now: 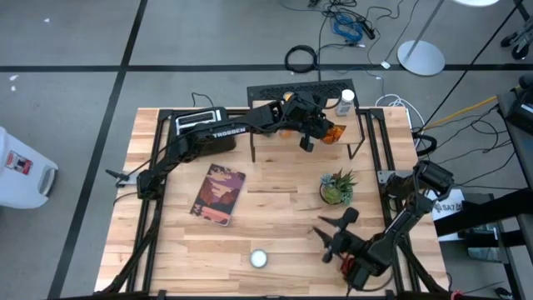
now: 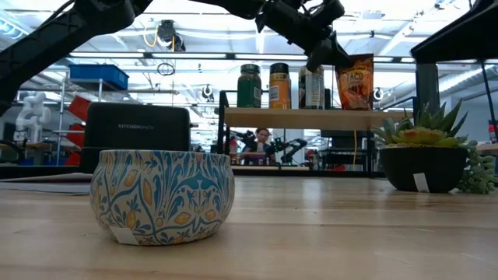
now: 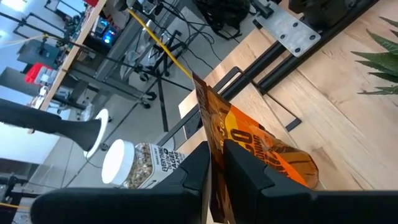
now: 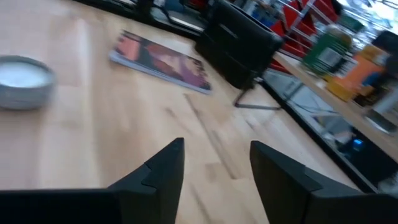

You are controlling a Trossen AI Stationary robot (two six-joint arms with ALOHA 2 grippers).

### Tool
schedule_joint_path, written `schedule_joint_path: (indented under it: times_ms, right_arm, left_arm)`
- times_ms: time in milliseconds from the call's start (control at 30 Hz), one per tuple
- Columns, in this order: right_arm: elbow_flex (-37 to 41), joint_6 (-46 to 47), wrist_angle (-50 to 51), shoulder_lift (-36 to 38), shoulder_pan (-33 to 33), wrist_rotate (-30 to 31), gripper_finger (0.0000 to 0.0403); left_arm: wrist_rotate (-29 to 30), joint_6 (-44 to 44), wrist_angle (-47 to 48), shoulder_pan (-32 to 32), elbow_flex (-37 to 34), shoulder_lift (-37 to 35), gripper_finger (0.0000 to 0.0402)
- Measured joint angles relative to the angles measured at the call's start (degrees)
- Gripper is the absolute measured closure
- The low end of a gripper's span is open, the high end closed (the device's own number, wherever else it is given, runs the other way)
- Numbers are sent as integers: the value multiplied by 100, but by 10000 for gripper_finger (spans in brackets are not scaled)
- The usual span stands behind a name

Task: Shelf spices
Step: Put the orange seasoning pack on the shelf

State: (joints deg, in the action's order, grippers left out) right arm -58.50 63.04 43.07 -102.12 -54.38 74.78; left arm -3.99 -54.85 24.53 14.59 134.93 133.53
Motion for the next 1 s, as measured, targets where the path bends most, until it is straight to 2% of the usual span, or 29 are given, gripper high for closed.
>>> schedule_joint_path:
  times_ms: [100,233,367,400,500,700,1000]
  right_arm:
    - [0,867,1001,25,144,-10,251]
    - [-2,2703,2883,36,305,-15,268]
    - [6,4602,4653,36,343,-11,267]
    - [24,4879,4710,50,343,13,265]
    - [261,4644,4428,344,396,190,253]
    - [561,4840,4202,702,353,223,232]
    - [608,4575,3753,797,289,444,227]
  left_arm:
    - [-1,0,-2,0,0,0,350]
    - [0,6,0,0,0,0,350]
    - [-2,8,0,0,0,0,350]
    - [-1,9,0,0,0,0,350]
    - [-2,16,0,0,0,0,350]
    - [-2,36,0,0,0,0,350]
    - [3,30,2,-1,0,0,350]
